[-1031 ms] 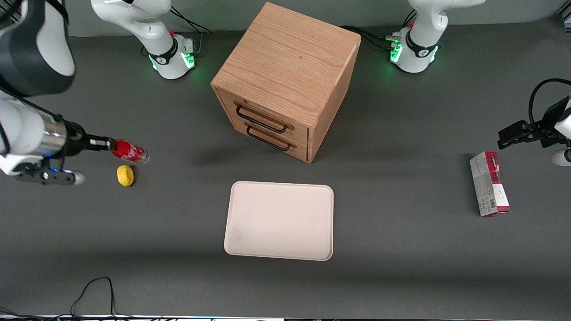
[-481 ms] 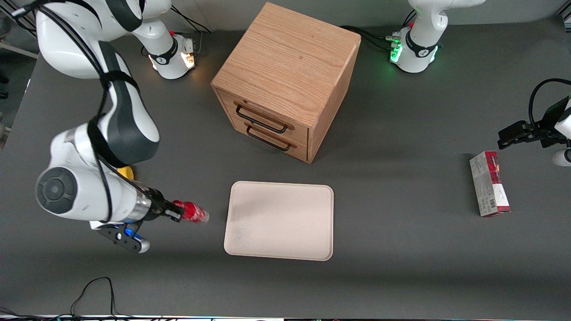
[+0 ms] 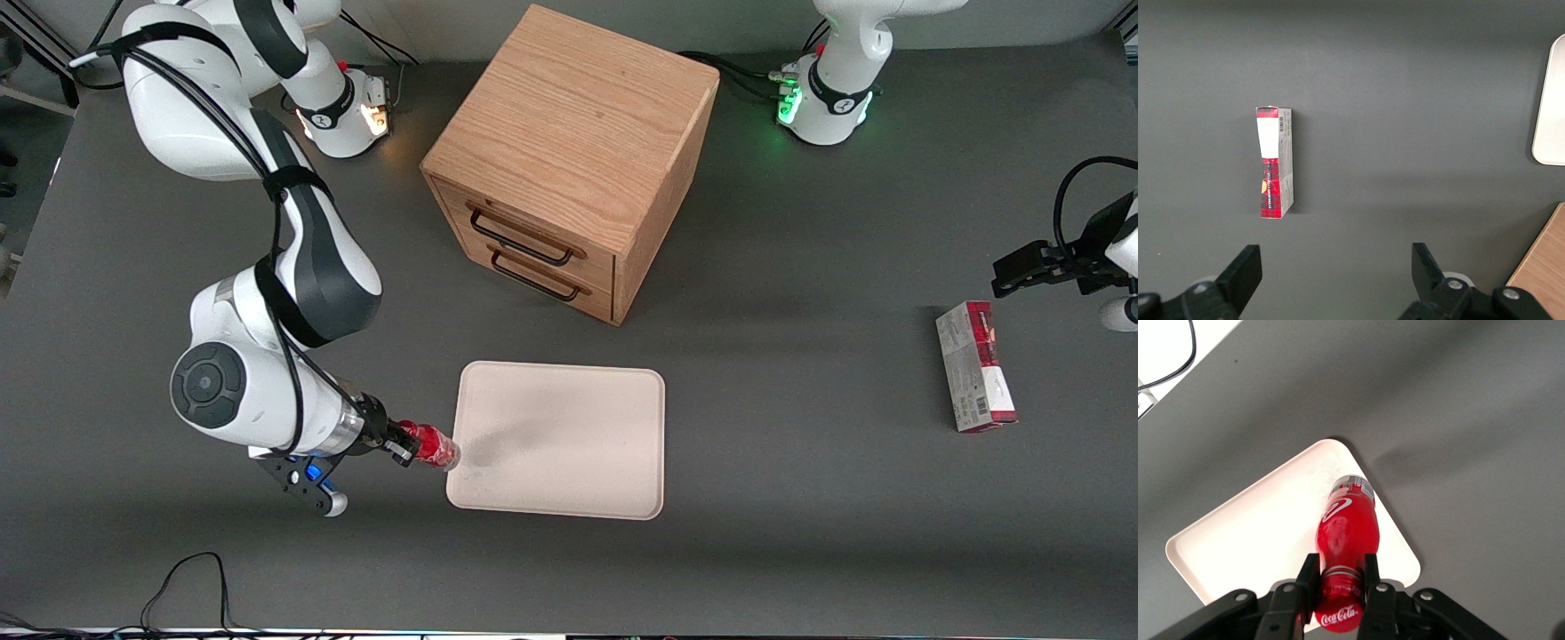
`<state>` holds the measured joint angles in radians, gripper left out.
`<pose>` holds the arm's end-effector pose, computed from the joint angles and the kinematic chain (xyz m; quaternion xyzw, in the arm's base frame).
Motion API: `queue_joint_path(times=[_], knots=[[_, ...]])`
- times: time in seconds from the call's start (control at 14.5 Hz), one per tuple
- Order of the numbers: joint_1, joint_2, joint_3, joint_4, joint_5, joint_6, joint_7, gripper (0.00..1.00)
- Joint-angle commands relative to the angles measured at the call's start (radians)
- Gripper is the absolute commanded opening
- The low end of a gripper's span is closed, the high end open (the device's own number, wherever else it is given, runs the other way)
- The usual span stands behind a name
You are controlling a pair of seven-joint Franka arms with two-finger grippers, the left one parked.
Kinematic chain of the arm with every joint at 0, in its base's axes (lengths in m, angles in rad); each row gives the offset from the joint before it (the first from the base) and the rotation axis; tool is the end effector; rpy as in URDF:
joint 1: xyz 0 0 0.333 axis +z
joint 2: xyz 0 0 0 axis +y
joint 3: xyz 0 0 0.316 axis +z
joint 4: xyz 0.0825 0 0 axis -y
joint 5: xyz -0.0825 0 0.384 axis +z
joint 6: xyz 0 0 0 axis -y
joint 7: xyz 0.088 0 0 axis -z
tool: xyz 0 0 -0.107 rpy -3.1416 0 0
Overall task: Place coke bottle on tray
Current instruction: 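Carry the bottle over the white tray with the right gripper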
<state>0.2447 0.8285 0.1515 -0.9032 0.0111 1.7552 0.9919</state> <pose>0.7273 0.2560 0.4049 -0.9461 0.3177 0.0266 0.0570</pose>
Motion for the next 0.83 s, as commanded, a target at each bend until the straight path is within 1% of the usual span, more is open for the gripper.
queue_joint_path(times=[0.0,0.21,0.34,0.55,0.76], knots=[[0.040,0.052,-0.007,0.049,-0.065,0.026,0.065,0.00],[0.054,0.080,-0.007,0.050,-0.092,0.062,0.067,0.00],[0.064,0.095,0.005,0.052,-0.153,0.078,0.047,0.00],[0.076,0.112,0.005,0.058,-0.160,0.086,-0.064,0.00],[0.091,0.116,0.005,0.059,-0.161,0.104,-0.067,0.00]])
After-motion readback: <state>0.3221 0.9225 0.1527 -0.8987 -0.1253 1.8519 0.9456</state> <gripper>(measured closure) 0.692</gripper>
